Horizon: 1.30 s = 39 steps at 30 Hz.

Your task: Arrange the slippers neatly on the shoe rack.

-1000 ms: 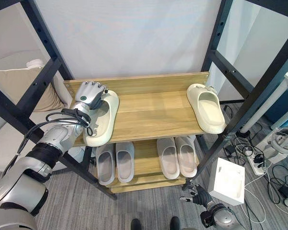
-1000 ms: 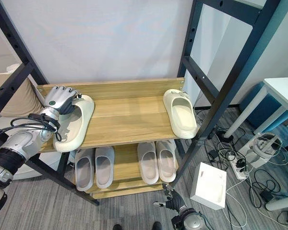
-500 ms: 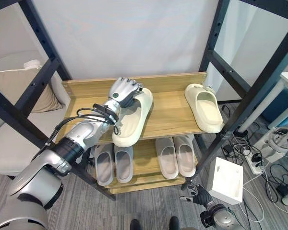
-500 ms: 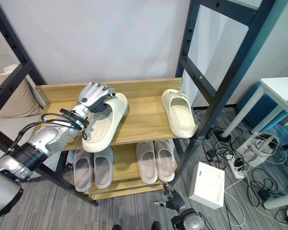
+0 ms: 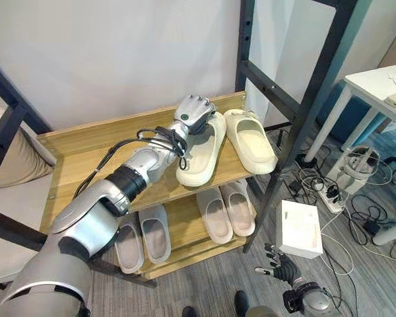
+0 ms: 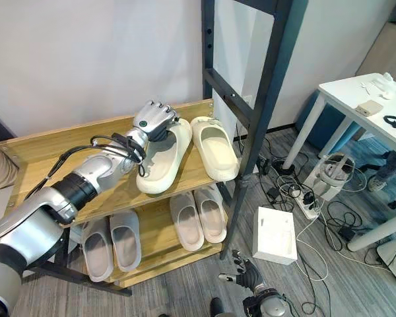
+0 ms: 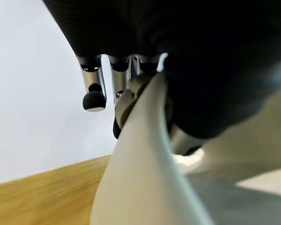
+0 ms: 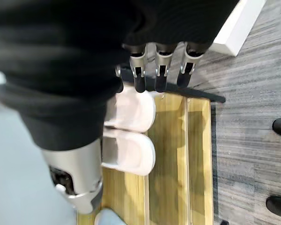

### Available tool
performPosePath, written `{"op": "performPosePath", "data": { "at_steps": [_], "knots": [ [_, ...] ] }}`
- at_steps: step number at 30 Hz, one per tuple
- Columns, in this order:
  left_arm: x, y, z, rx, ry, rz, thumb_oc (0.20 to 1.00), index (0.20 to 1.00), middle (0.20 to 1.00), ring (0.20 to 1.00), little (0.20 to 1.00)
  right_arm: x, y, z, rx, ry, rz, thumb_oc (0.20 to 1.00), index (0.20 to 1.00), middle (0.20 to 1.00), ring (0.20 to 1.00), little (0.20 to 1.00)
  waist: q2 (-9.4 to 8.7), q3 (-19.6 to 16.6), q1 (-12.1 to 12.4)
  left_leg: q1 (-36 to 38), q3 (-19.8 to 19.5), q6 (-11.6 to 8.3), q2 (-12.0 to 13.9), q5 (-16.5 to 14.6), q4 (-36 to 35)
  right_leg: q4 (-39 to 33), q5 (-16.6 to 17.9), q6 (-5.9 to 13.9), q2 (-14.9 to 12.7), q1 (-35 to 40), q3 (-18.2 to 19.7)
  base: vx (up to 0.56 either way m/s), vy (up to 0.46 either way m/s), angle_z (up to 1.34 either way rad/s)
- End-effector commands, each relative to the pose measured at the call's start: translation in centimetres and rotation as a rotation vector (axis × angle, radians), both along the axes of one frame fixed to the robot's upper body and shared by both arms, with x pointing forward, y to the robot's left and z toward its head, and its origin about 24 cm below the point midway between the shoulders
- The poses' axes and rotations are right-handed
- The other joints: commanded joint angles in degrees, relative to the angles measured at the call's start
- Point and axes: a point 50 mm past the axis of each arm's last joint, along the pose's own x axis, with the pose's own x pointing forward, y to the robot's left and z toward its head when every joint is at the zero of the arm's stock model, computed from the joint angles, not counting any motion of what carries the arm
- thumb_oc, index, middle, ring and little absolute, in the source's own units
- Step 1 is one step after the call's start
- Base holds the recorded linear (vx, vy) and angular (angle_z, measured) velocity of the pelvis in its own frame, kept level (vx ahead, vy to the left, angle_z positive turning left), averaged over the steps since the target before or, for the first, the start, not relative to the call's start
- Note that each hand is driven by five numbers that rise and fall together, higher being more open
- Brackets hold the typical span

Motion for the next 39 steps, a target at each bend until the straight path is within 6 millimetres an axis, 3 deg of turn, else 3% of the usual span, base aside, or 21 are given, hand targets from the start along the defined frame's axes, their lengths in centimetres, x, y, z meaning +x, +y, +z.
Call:
{"op": "performPosePath", "data": {
  "at_steps": [1,2,3,13,20,32,36,37,38,39],
  "knots": [
    [1.7,1.0,7.3,-0.026,-0.197,0.128,0.2,0.2,0.2,0.2,0.2,1.8,-0.9,2.1,0.025,-0.131,-0.045,1.0,1.0,1.0,1.0,1.0,-0.62,1.94,-0.17,7.27,-0.12,1.68,-2.29,-13.58,0.0,0.13,-10.88,3.84,0.71,4.39,-0.2,0.01,-0.027,-0.16],
    [1.8,1.1,7.3,-0.023,-0.198,0.136,0.2,0.2,0.2,0.2,0.2,1.7,-1.0,2.0,0.02,-0.127,-0.048,1.0,1.0,1.0,1.0,1.0,-0.57,1.9,-0.4,7.29,0.04,1.67,-2.25,-13.57,0.0,0.13,-10.86,3.85,0.74,4.32,-0.03,0.01,-0.031,-0.15],
    [2.0,1.4,7.5,-0.014,-0.198,0.156,1.0,1.0,1.0,1.0,1.0,1.6,-1.1,1.9,0.016,-0.122,-0.049,1.0,1.0,1.0,1.0,1.0,-0.43,1.78,-0.54,7.35,0.43,1.65,-2.19,-13.67,0.0,0.13,-10.86,3.88,0.82,4.26,0.19,0.01,-0.023,-0.16],
    [1.7,1.7,8.0,0.047,-0.195,0.155,1.0,1.0,1.0,1.0,1.0,1.5,-0.6,1.5,0.024,-0.103,-0.037,1.0,1.0,1.0,1.0,1.0,-0.92,1.42,0.52,7.51,-0.35,1.46,-2.03,-13.55,0.0,0.13,-11.2,3.69,1.04,4.9,-0.8,0.0,-0.009,-0.04],
    [1.6,2.2,6.9,0.035,-0.16,0.154,1.0,1.0,1.0,1.0,1.0,1.7,0.1,1.3,0.042,-0.098,-0.026,1.0,1.0,1.0,1.0,1.0,-1.91,1.36,2.15,7.12,-2.41,1.48,-2.23,-13.15,0.0,0.13,-11.42,3.44,0.89,5.55,-2.71,-0.03,-0.007,0.16],
    [-0.9,3.3,7.7,-0.083,-0.193,0.054,1.0,1.0,1.0,1.0,1.0,2.1,0.9,0.9,0.056,-0.08,-0.023,1.0,1.0,1.0,1.0,1.0,-2.77,2.05,5.11,6.24,-5.02,1.65,-2.78,-12.59,0.0,0.13,-11.44,3.22,0.51,5.97,-5.19,-0.03,0.01,0.16],
    [-2.6,3.8,6.9,-0.256,-0.158,-0.031,1.0,1.0,1.0,1.0,1.0,2.4,1.4,0.9,0.064,-0.075,-0.025,1.0,1.0,1.0,1.0,1.0,-2.96,2.48,6.4,5.76,-5.92,1.77,-3.13,-12.33,0.0,0.13,-11.34,3.05,0.26,5.92,-6.08,-0.01,0.02,0.15],
    [-3.2,4.4,5.0,-0.441,-0.05,-0.083,1.0,1.0,1.0,1.0,1.0,2.4,1.5,0.7,0.058,-0.066,-0.03,1.0,1.0,1.0,1.0,1.0,-2.94,2.65,6.99,5.89,-6.24,1.82,-3.23,-12.32,0.0,0.13,-11.43,2.98,0.24,6.12,-6.31,-0.01,0.02,0.1],
    [-3.3,4.5,5.0,-0.442,-0.049,-0.082,1.0,1.0,1.0,1.0,1.0,2.4,1.5,0.7,0.057,-0.066,-0.029,1.0,1.0,1.0,1.0,1.0,-2.91,2.56,6.88,5.78,-6.27,1.84,-3.27,-12.22,0.0,0.13,-11.38,2.99,0.2,6.02,-6.34,0.0,0.026,0.08],
    [-3.8,4.9,2.7,-0.651,0.078,-0.13,1.0,1.0,1.0,1.0,1.0,2.3,1.6,0.6,0.058,-0.056,-0.033,1.0,1.0,1.0,1.0,1.0,-2.86,2.66,7.36,5.83,-6.48,1.92,-3.39,-12.18,0.0,0.13,-11.37,2.92,0.17,6.14,-6.53,-0.01,0.016,0.08]
  ]
}}
